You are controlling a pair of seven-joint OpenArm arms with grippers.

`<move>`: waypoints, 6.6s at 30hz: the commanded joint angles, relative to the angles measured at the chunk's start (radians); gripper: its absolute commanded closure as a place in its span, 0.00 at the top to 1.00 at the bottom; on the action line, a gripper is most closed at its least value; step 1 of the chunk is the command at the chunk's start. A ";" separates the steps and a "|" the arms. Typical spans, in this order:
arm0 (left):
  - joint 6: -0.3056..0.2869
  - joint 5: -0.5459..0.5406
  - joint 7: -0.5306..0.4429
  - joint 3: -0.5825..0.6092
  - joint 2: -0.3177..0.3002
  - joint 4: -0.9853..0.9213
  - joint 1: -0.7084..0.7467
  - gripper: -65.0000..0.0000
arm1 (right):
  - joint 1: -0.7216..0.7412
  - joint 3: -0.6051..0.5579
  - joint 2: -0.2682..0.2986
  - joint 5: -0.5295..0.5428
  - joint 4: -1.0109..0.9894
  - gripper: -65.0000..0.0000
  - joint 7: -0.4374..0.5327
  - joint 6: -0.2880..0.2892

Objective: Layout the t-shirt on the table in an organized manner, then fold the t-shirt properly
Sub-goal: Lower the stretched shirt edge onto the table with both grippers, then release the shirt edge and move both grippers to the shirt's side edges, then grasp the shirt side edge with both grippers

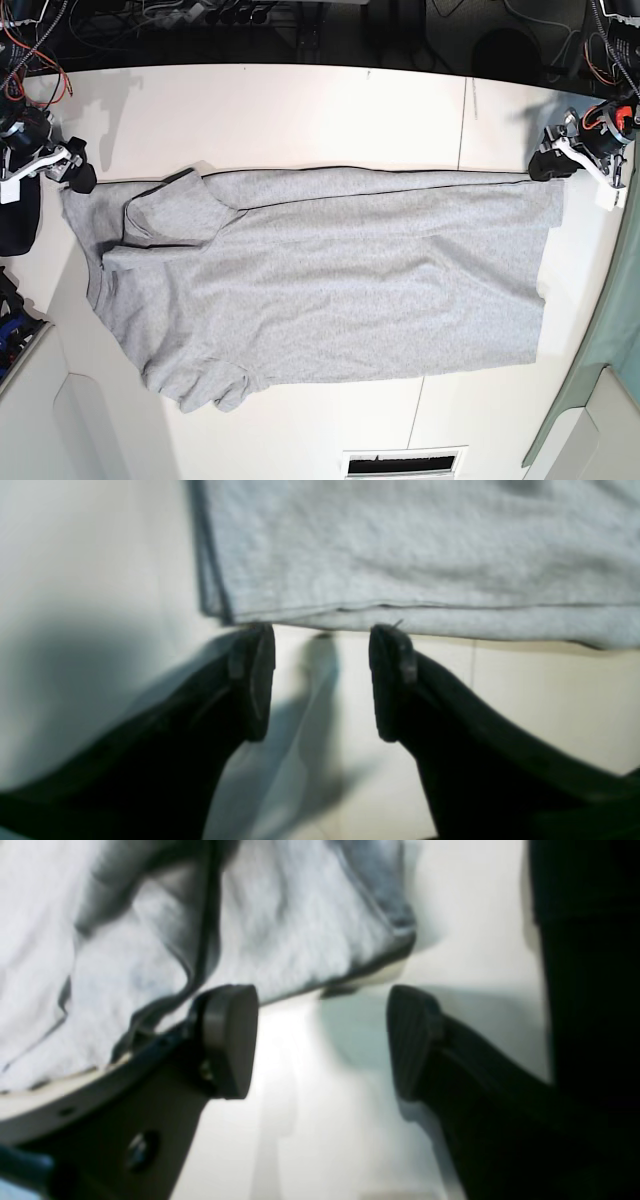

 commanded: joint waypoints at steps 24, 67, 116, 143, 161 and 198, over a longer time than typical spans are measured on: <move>0.044 0.097 -0.114 0.009 0.050 -0.183 -0.193 0.46 | 0.146 0.004 -0.171 -0.053 -0.018 0.60 0.013 -0.002; 0.089 0.163 -0.056 -0.017 -0.025 0.262 0.214 0.34 | -0.177 0.020 -0.022 0.052 0.222 0.43 -0.126 0.028; 0.012 0.107 -0.174 0.263 -0.161 -0.285 -0.432 0.53 | 0.580 -0.241 -0.031 -0.462 -0.559 0.43 0.395 -0.147; 0.053 0.314 -0.439 0.343 -0.002 -0.872 -0.755 0.53 | 0.579 -0.241 -0.035 -0.461 -0.559 0.43 0.403 -0.085; -0.101 0.313 -0.397 0.343 0.019 -0.846 -0.756 0.00 | 0.582 -0.241 -0.021 -0.462 -0.559 0.30 0.512 -0.005; -0.149 0.180 -0.235 0.343 -0.027 -0.760 -0.750 0.00 | 0.581 -0.277 -0.045 -0.453 -0.624 0.57 0.566 -0.119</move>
